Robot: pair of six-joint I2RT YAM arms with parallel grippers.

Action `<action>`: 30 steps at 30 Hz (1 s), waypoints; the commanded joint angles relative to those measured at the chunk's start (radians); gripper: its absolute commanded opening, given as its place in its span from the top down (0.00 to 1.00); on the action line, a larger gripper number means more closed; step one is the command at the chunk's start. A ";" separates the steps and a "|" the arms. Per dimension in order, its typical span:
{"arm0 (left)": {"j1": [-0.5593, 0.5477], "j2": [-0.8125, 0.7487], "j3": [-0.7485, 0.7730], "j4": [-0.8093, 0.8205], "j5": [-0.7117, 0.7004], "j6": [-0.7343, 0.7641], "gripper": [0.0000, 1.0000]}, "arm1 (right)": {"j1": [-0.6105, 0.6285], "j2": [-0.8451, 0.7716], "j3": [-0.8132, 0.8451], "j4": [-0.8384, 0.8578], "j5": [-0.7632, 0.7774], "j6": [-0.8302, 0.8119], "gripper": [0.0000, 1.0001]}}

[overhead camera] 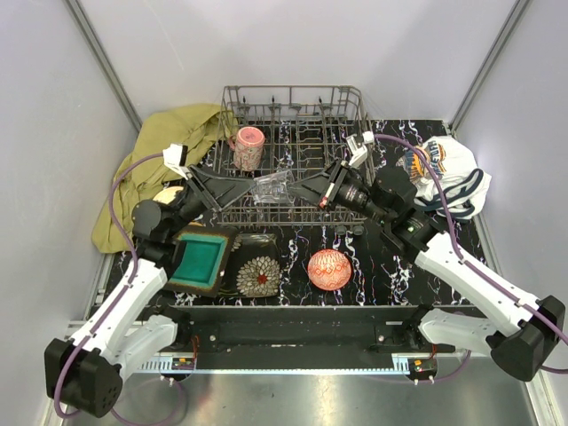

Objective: Load the mixed dishes into the dish rack
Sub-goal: Pass the cup from the right arm to the left

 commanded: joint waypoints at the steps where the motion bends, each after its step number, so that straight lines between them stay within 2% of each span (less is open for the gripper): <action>1: -0.036 0.003 0.004 0.032 0.009 0.043 0.12 | -0.012 0.012 -0.004 0.085 -0.032 0.022 1.00; 8: -0.063 0.006 0.010 0.022 -0.002 0.055 0.14 | -0.014 0.011 -0.010 0.091 -0.038 0.023 1.00; 18: -0.097 0.017 0.018 0.032 -0.010 0.057 0.24 | -0.023 0.003 -0.023 0.094 -0.029 0.023 1.00; 30: -0.118 0.021 0.016 0.032 -0.017 0.061 0.42 | -0.035 -0.007 -0.047 0.109 -0.015 0.030 1.00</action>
